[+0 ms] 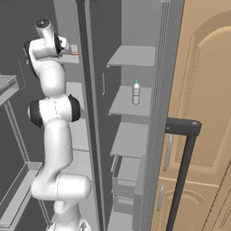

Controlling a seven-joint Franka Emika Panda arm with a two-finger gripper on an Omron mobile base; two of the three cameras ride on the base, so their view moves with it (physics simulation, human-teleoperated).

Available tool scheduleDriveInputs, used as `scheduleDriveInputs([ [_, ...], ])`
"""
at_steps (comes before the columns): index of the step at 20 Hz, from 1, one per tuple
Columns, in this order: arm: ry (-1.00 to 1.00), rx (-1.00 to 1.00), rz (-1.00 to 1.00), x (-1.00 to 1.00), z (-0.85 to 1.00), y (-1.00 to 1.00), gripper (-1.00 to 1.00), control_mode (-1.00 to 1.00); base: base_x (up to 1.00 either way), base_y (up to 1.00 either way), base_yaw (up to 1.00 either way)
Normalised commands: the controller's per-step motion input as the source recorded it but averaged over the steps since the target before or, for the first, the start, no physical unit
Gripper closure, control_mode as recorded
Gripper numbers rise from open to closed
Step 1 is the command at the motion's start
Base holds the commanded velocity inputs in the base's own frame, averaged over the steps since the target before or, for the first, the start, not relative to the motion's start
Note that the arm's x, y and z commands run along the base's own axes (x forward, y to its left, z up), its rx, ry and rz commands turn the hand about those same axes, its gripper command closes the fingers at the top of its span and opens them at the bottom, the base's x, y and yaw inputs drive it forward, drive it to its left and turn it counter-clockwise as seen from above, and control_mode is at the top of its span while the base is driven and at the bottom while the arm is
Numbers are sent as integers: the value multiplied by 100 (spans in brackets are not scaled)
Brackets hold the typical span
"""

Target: There's a fish in the fridge that needs to be moved to the freezer for freezing. Pick up the fish from the fridge, place it on any shelf in the freezer, and close the fridge and freezer doors when done.

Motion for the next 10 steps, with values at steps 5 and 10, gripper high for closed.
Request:
scheduleDriveInputs([
  [5,16,-5,0,-53,-100,-5,100,-100,0,0,0],
  [10,-3,-7,0,-100,-98,2,100,-100,0,0,0],
])
